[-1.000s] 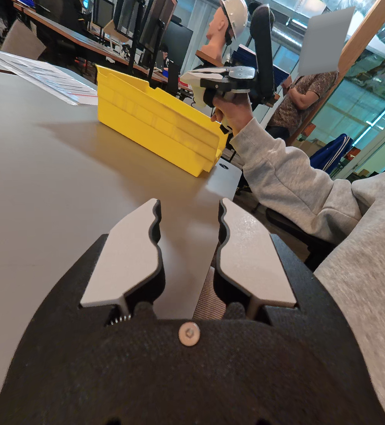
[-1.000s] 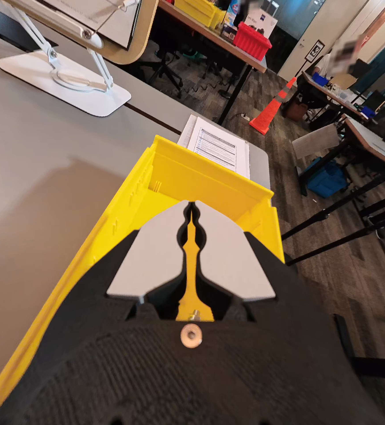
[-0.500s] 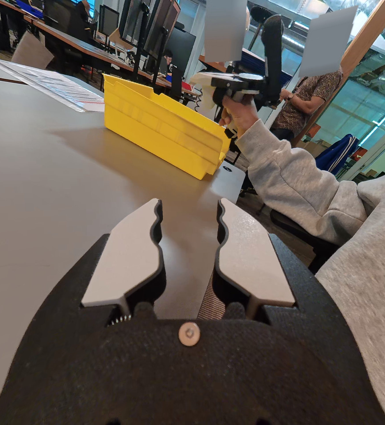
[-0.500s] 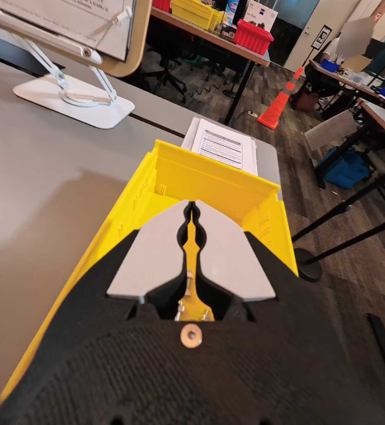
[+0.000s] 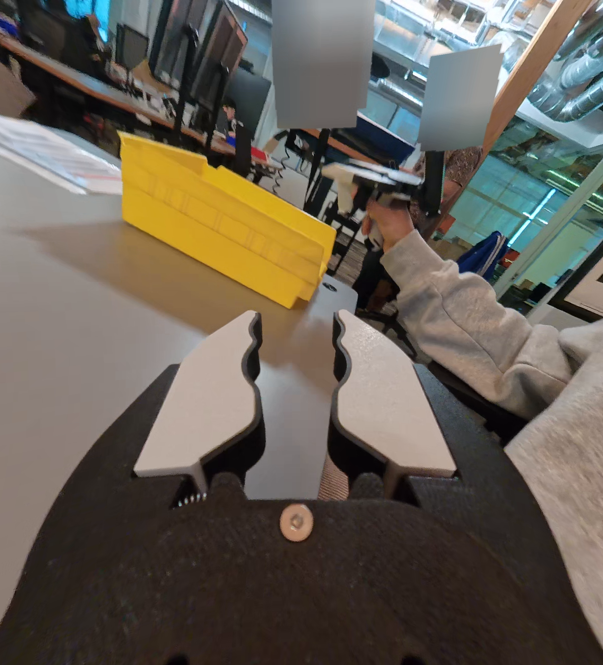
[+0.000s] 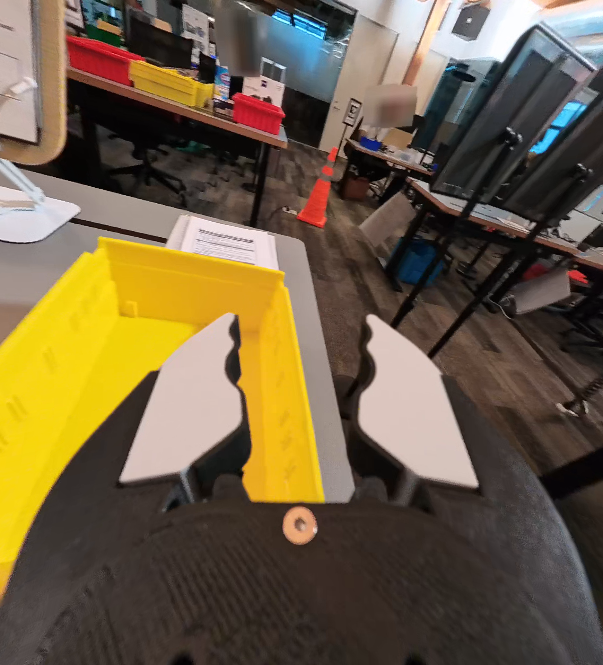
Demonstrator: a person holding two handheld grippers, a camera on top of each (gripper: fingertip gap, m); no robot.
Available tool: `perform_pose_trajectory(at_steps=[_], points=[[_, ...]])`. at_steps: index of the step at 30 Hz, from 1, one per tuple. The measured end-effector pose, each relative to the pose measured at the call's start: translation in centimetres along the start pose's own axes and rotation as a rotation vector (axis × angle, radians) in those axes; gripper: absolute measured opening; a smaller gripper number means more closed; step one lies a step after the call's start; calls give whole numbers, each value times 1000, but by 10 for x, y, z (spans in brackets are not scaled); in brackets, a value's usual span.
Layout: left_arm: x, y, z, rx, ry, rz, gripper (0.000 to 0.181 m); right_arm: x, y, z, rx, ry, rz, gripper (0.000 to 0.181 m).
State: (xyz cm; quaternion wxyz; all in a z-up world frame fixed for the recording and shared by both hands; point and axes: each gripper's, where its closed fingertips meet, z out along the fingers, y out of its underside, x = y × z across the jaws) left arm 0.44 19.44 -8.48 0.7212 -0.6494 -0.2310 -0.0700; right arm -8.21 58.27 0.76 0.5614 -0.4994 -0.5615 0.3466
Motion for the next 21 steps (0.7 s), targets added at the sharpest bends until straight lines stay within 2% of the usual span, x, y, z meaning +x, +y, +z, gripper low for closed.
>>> perform_pose_trajectory(at_steps=[1, 5, 9, 14, 21], points=[[0, -3, 1, 18, -7, 24, 36, 7, 8, -1, -12, 12, 4, 75], [3, -4, 10, 18, 15, 42, 35, 17, 64, 2, -149, 1, 12, 93], [9, 4, 20, -21, 61, 26, 35, 11, 109, 4, -248, -58, 141, 111], [11, 7, 23, -35, 82, 11, 36, 4, 133, 4, -273, -90, 238, 111], [8, -1, 13, 13, 55, -2, 36, 5, 137, 10, -253, -117, 355, 98]])
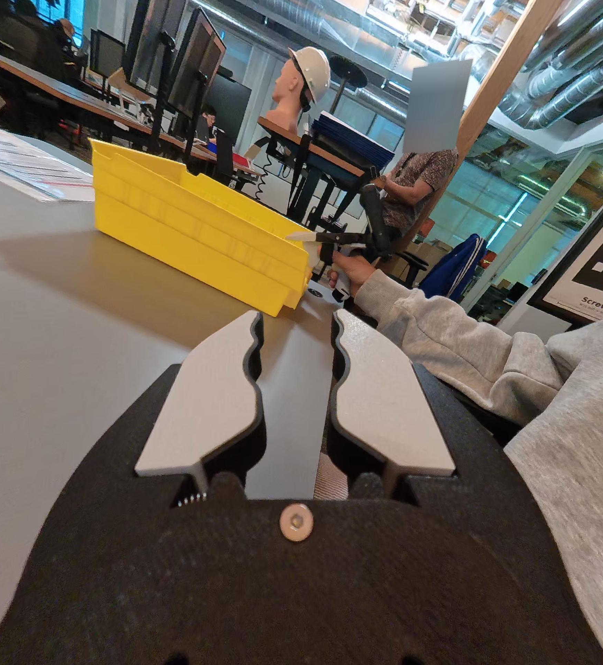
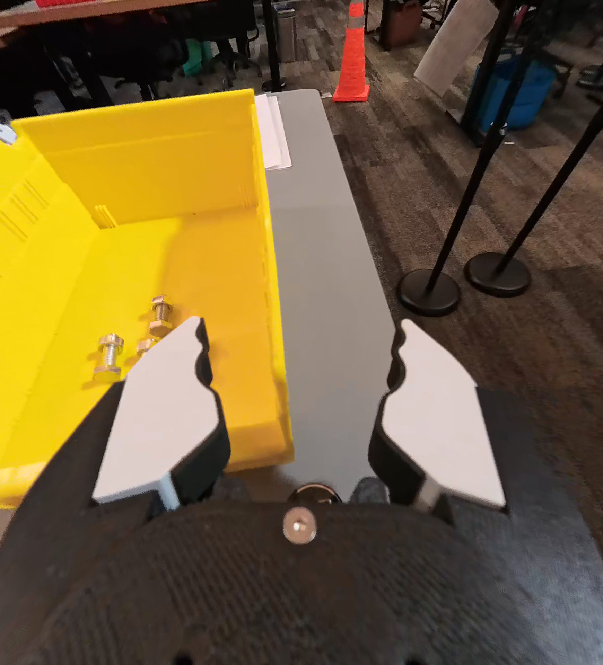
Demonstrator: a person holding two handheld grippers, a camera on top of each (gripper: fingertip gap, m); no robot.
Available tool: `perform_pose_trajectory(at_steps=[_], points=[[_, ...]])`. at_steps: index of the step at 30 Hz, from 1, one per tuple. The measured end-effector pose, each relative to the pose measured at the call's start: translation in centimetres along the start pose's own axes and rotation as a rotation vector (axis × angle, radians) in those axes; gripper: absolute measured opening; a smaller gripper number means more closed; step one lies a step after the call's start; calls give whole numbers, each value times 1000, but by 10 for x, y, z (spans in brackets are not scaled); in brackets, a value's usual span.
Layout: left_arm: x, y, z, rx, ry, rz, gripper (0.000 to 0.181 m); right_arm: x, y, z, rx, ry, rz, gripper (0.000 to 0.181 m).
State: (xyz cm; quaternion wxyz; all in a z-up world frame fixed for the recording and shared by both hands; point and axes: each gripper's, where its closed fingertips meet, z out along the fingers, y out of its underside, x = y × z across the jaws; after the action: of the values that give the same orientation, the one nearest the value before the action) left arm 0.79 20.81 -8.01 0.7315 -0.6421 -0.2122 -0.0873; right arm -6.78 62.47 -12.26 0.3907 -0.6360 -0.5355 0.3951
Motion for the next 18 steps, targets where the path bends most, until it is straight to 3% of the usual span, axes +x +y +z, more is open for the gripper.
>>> perform_pose_trajectory(at_steps=[5, 12, 18], points=[[-3, -1, -13, 12, -41, 2, 36, -3, -7, 13, 14, -43, 52, 87], [-10, -5, -32, 40, -111, 5, 36, -18, -2, 37, -25, -107, -84, 28], [-10, -4, -38, 41, -135, 17, 36, -27, 5, 50, -110, -202, -39, 6]])
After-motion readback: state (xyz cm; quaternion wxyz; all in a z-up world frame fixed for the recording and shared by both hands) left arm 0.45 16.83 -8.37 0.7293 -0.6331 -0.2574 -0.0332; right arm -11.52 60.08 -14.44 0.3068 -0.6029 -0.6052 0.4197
